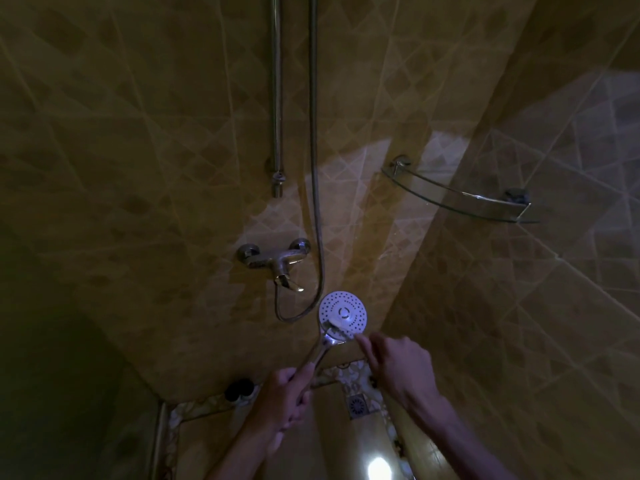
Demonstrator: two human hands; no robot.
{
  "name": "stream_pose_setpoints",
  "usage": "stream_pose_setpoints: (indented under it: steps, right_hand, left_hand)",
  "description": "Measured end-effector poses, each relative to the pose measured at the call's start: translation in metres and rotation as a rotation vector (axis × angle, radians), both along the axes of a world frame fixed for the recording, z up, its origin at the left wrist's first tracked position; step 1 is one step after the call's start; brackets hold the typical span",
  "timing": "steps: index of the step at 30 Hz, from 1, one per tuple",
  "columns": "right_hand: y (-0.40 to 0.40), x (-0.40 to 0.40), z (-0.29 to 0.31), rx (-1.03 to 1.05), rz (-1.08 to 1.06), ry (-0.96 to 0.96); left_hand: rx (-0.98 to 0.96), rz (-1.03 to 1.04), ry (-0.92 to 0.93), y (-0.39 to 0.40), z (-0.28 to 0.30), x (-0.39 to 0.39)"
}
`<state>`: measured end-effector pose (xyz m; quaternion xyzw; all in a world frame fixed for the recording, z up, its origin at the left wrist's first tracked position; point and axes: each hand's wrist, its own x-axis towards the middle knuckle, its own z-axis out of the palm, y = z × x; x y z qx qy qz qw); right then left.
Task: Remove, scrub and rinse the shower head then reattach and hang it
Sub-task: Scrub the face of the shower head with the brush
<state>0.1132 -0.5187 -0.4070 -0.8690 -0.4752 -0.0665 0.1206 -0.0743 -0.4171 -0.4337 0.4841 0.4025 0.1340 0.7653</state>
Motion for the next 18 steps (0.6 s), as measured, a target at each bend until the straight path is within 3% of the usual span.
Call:
stream_pose_setpoints:
  steps: [6,12,18]
  right_hand:
    - [0.022,0.032,0.029,0.034,-0.094,-0.032]
    - [0.022,-0.002,0.019,-0.042,0.116,-0.092]
    - [0.039,0.037,0.031,-0.002,-0.097,-0.023]
  left_hand:
    - [0.016,-0.023,-0.015,0.001,0.001,0.001]
    - [0.013,-0.006,-0.002,0.003,0.002,0.000]
    - [0.010,0.007,-0.023,0.001,0.001,0.001]
